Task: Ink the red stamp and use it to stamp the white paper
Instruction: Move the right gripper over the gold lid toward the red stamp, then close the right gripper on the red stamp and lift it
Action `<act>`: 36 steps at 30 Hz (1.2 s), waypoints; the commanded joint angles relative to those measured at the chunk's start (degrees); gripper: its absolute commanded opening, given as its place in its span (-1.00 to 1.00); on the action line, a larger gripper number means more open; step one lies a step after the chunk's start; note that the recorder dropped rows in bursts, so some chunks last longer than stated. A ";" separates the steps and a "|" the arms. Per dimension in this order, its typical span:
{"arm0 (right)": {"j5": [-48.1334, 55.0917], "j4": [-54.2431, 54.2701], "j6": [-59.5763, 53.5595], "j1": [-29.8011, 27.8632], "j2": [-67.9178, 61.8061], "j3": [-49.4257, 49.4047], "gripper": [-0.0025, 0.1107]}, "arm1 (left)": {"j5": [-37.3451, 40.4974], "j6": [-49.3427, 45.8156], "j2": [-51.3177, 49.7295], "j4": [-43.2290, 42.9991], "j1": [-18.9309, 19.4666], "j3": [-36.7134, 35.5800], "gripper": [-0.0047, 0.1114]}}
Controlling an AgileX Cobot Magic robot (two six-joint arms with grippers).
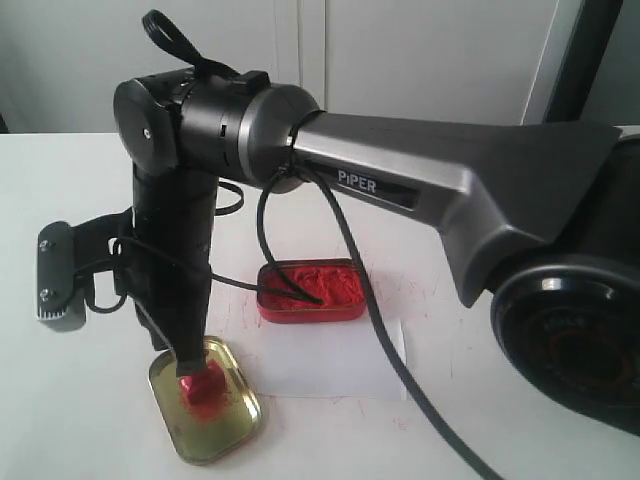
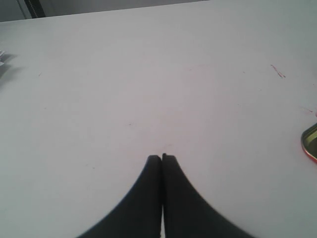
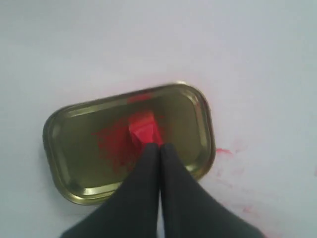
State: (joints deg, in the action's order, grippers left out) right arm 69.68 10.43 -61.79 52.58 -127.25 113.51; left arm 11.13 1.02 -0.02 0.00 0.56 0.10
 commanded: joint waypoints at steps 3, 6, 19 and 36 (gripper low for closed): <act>0.28 -0.79 -16.58 0.73 0.19 0.12 -0.96 | 0.00 0.22 0.02 0.33 -0.16 -0.10 -0.92; 0.28 -4.91 -18.50 0.73 0.19 -1.62 -0.93 | 0.00 0.22 0.02 0.33 -0.16 -0.10 -0.92; -4.68 -6.49 -18.98 2.82 -0.56 -4.50 -0.46 | 0.00 0.22 0.02 0.33 -0.16 -0.10 -0.92; -4.25 -7.94 -17.26 2.82 -4.07 -4.97 -0.47 | 0.00 0.22 0.02 0.33 -0.16 -0.10 -0.92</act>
State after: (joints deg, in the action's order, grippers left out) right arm 65.33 2.69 -79.46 55.36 -130.92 108.71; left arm 11.13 1.02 -0.02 0.00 0.56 0.10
